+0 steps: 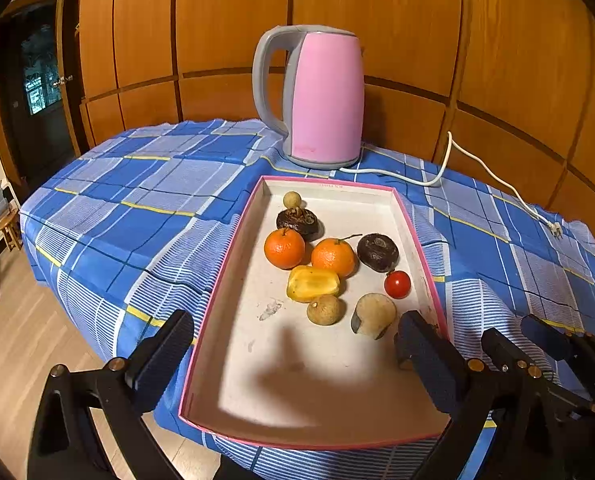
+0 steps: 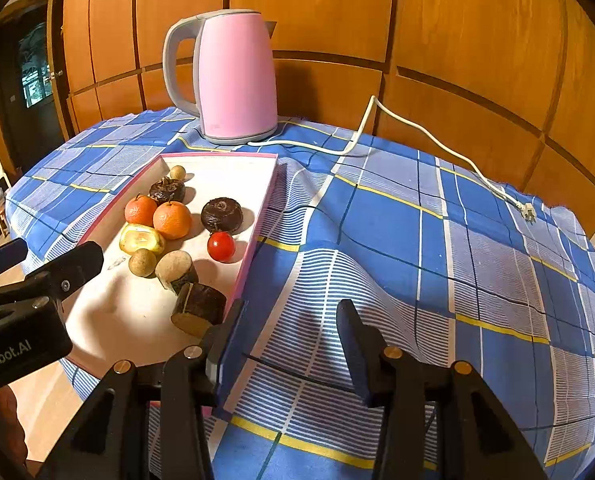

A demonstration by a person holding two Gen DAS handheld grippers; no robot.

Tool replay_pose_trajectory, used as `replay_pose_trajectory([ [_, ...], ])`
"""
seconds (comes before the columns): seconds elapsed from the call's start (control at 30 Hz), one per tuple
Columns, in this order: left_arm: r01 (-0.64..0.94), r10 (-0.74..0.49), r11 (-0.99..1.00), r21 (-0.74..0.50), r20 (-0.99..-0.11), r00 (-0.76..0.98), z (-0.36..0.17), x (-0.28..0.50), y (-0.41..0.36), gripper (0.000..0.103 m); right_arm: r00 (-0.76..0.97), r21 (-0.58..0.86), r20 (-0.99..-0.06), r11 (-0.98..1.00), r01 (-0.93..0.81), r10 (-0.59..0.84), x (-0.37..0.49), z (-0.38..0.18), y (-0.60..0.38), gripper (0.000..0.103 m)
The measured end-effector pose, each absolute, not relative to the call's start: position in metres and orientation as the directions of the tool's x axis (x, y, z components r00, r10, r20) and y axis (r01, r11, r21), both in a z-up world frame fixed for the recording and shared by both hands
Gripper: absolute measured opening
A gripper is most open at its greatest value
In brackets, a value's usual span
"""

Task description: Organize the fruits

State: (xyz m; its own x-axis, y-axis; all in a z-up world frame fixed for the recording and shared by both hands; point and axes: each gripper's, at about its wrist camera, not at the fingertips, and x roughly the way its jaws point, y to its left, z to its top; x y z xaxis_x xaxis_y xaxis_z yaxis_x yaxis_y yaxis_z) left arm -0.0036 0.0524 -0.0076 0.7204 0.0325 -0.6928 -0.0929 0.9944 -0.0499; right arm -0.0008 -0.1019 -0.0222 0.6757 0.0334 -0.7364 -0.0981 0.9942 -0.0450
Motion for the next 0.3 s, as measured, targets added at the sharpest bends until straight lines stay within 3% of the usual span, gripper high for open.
replay_pose_trajectory([
  [0.3,-0.084,0.028,0.995,-0.051,-0.676,0.737,-0.008,-0.004,0.054,0.103,0.675,-0.014,-0.736,0.996,-0.088,0.049,-0.002,-0.022,-0.113,0.046],
])
